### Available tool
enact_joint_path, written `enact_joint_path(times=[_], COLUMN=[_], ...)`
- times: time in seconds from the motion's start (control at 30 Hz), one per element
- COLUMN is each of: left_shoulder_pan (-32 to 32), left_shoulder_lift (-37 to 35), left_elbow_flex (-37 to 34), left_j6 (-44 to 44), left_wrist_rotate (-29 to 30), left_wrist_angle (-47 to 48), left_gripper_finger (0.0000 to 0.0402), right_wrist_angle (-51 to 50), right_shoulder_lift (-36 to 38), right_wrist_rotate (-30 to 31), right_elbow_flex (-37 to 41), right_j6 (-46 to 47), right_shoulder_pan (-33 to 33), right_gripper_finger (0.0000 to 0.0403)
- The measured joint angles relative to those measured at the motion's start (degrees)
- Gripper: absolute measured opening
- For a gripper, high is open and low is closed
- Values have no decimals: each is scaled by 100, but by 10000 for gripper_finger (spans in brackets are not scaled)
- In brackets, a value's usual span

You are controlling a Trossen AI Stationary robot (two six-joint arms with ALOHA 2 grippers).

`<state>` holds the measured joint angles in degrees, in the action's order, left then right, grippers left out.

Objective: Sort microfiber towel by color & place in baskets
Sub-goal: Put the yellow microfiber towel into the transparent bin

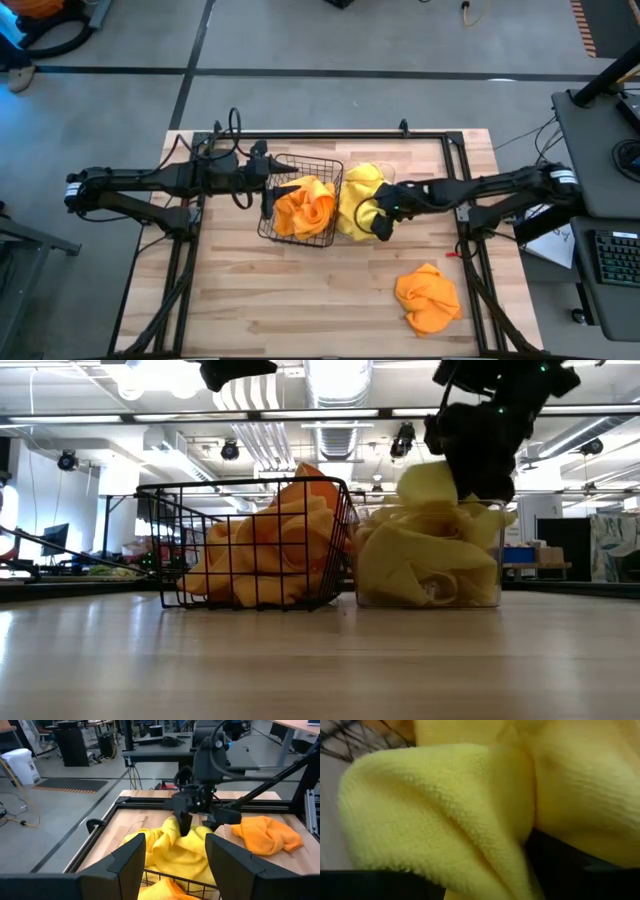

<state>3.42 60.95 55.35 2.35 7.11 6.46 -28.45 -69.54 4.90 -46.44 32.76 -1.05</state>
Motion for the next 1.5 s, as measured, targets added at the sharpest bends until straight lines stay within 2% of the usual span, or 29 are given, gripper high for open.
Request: enact_joint_path(times=[0.27,0.47,0.67,0.77,0.8,0.9,1.1,1.17,1.5], left_shoulder_pan=[1,2,4,4,4,2,4,4,0], left_shoulder_lift=[0,2,4,4,4,4,25,45,85], left_elbow_flex=[0,0,0,0,0,0,0,0,0], left_j6=[2,4,9,9,9,9,80,95,-36], left_wrist_rotate=[2,1,0,2,2,0,0,0,0], left_wrist_angle=[104,138,255,336,374,427,319,250,195], left_gripper_finger=[190,190,190,190,190,190,190,190,190], right_wrist_angle=[-1121,-2114,-2417,-1814,-1734,-1349,1437,1907,1673], right_shoulder_lift=[-78,-104,-62,71,89,96,45,-3,-226], right_wrist_rotate=[-1,20,585,1516,1610,1453,1175,1244,1317], right_elbow_flex=[-1070,-1899,-2225,-1781,-1529,-759,486,621,545], right_j6=[-282,-346,-431,-548,-498,-75,-302,-410,-788], right_shoulder_pan=[95,93,118,255,266,266,242,186,27], right_gripper_finger=[257,255,240,216,203,148,25,16,13])
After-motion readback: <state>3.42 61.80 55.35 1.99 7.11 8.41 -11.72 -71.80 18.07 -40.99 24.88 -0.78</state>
